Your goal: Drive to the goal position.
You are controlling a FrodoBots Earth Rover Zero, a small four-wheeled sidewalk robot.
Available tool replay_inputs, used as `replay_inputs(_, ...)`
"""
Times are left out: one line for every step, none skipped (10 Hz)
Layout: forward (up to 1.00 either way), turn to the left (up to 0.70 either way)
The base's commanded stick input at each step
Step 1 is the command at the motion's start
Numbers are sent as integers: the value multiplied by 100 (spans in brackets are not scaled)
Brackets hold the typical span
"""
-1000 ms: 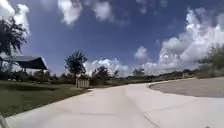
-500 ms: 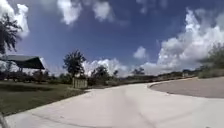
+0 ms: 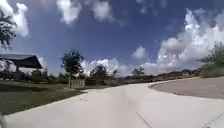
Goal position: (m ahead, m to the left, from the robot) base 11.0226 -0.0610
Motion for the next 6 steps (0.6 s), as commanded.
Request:
replay_inputs(85, 0)
replay_inputs(85, 0)
replay_inputs(85, 0)
replay_inputs(85, 0)
replay_inputs(85, 0)
replay_inputs(85, 0)
